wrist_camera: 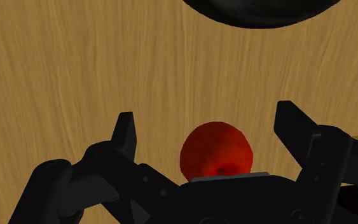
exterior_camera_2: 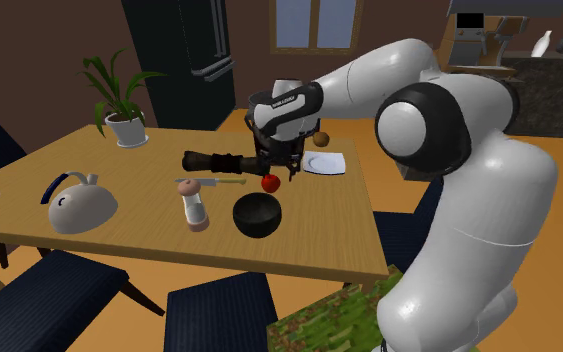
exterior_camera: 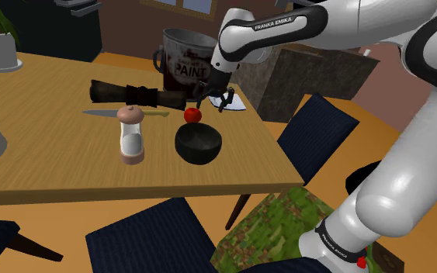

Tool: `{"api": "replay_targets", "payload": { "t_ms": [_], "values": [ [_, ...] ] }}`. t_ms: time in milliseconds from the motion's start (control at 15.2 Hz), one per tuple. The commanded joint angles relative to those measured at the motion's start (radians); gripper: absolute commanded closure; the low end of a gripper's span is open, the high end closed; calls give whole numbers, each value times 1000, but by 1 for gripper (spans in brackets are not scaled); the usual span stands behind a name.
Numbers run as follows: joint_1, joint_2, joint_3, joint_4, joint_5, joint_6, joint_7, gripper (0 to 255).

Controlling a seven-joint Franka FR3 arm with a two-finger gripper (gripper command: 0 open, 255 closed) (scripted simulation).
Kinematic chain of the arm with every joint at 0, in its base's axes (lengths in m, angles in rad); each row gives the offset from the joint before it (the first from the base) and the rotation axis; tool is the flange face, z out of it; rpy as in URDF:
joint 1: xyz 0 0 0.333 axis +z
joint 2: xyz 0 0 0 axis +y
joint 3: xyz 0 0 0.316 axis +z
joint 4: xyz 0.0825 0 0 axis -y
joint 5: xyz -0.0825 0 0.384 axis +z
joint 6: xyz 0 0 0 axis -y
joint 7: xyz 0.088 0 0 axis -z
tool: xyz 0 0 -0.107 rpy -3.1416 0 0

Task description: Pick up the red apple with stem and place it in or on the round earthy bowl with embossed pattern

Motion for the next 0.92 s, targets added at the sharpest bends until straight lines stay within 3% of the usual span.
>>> {"api": "replay_targets", "payload": {
  "t_ms": [0, 330, 858],
  "values": [
    [2, 77, -3, 68, -5, 19, 33, 0],
    [6, 237, -19, 226, -12, 39, 89, 0],
    [14, 285, -18, 190, -14, 123, 90, 0]
  ]
}}
